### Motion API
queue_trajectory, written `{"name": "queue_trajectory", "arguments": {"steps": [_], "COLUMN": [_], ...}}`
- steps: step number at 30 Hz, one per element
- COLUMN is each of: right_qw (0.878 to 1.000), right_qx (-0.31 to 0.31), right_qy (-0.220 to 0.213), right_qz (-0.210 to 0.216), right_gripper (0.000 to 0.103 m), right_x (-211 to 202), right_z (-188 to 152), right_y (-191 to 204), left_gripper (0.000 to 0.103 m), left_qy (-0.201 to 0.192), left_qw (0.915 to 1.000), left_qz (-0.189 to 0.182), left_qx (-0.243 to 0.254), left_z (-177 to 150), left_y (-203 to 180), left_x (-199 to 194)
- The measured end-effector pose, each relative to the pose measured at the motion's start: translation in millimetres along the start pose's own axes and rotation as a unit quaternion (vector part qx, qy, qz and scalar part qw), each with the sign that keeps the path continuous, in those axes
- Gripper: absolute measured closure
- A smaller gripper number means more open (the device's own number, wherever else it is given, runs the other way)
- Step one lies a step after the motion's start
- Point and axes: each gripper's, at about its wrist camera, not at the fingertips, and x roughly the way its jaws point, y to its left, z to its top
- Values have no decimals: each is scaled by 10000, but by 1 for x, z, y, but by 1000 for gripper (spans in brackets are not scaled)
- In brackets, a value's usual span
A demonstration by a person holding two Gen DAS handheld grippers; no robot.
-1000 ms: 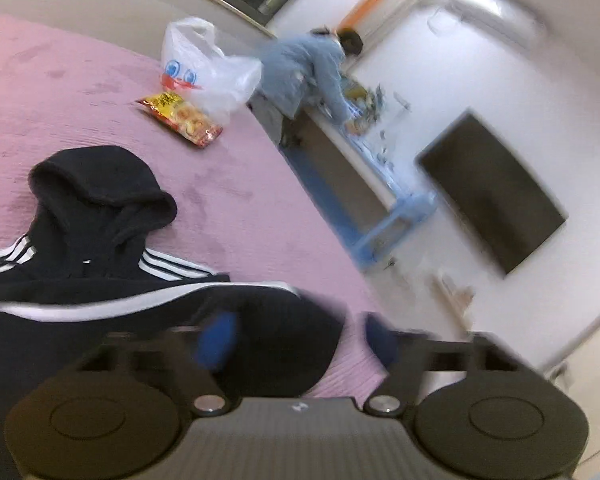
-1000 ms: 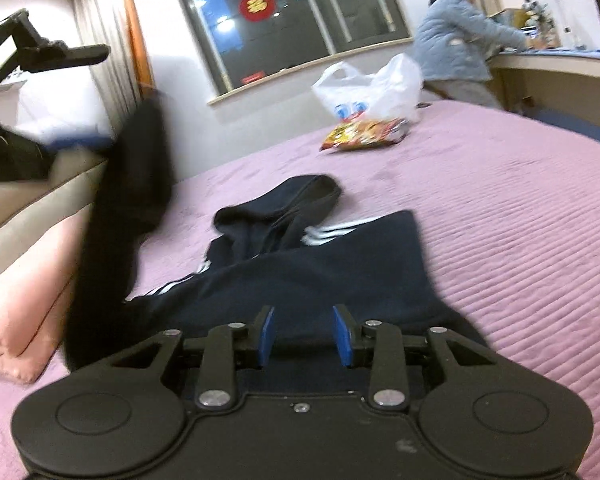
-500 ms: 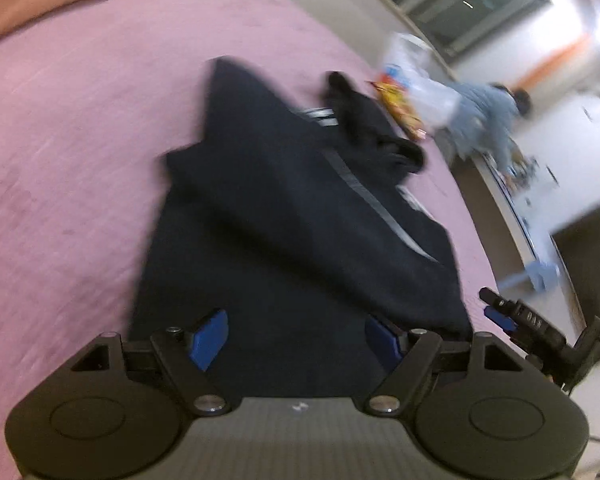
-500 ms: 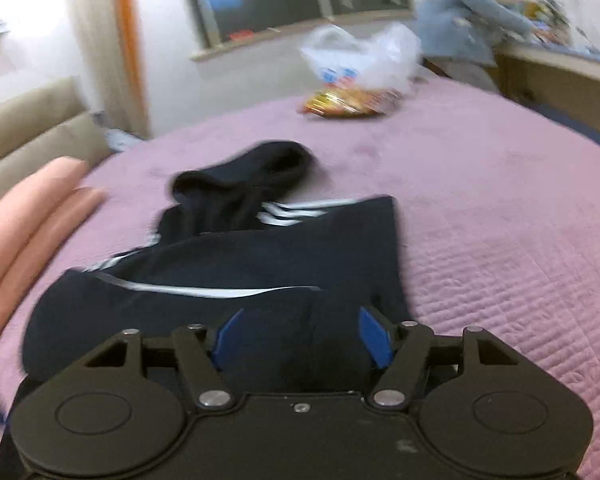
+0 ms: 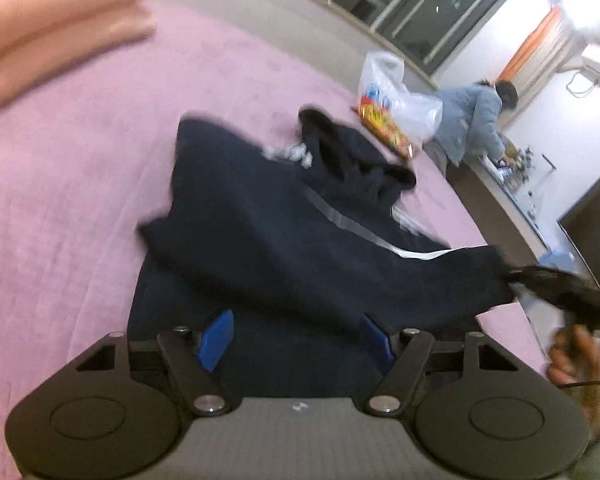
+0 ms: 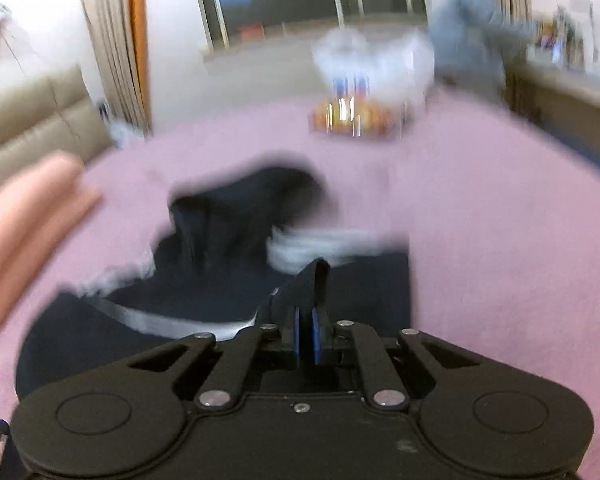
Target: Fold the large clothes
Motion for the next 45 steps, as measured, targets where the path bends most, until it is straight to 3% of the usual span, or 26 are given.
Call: {"name": "queue_trajectory", "arguments": {"steps": [2,4,6,7,9,10,12,15,18,19,20,21,22,23,25,27,30,33,35,37,39,41,42,45], "right_qw": [9985,9966,9982,9981,9923,9878,9855,9939,9941,9926,9918,9915,9910,9896,9853,9892,9919,9950,9943,9925,9886,9801,9738,9769], "right_qx": [-71,9,209,256,109,-6,-64,122,-490,-739,-905,-959,-950,-931,-810,-710,-307,-704,-940,-1041,-1142,-1281,-1230,-650], "right_qy": [-529,-687,-296,118,903,1176,1181,429,-134,-162,-55,146,378,582,1064,847,917,422,343,627,942,1395,1764,1910], "right_qz": [-117,-455,-472,-540,-845,-1024,-1220,-1011,-957,-947,-903,-866,-867,-930,-1066,-967,-818,-561,-356,-159,-274,-586,-742,-705], "right_gripper": [97,97,94,90,65,54,55,57,59,68,83,89,92,93,93,96,95,92,92,92,92,92,93,92], "right_x": [-16,-20,-6,8,39,52,58,31,21,25,34,45,59,70,96,97,84,39,14,1,0,10,19,9], "right_z": [19,25,18,9,-15,-27,-44,-39,-29,-30,-32,-36,-41,-45,-63,-69,-55,-51,-57,-70,-85,-104,-112,-105], "right_y": [-1,-13,-28,-34,-40,-42,-47,-41,-9,3,12,18,19,14,2,-7,-14,3,15,19,22,20,12,-3], "left_gripper": [33,33,32,33,35,42,49,45,43,45,46,59,78,84,92,95,97,91,89,89,89,90,92,91], "left_qy": [-225,-386,-435,-373,-61,90,210,-216,-505,-421,-283,-127,9,168,11,-73,-142,-276,-225,13,309,664,576,513], "left_qw": [9997,9993,9983,9974,9954,9942,9938,9963,9936,9935,9936,9930,9921,9901,9899,9935,9951,9968,9971,9963,9932,9852,9863,9925], "left_qz": [-58,-23,315,550,910,1032,1064,786,918,971,1023,1116,1200,1336,1302,1076,977,617,383,379,633,1141,1134,963], "left_qx": [-28,2,209,278,309,294,246,256,428,430,396,370,361,383,561,374,52,417,621,770,931,1090,1050,545], "left_z": [13,22,24,23,21,20,18,24,38,43,44,43,43,40,30,25,27,22,8,-9,-32,-52,-60,-62], "left_y": [-11,-20,-27,-27,-23,-20,-13,-14,-23,-23,-20,-14,-7,1,11,24,28,6,-11,-23,-28,-24,-19,-13], "left_x": [6,16,30,41,66,73,73,48,47,55,67,80,94,103,104,96,81,55,34,23,20,27,23,0]}}
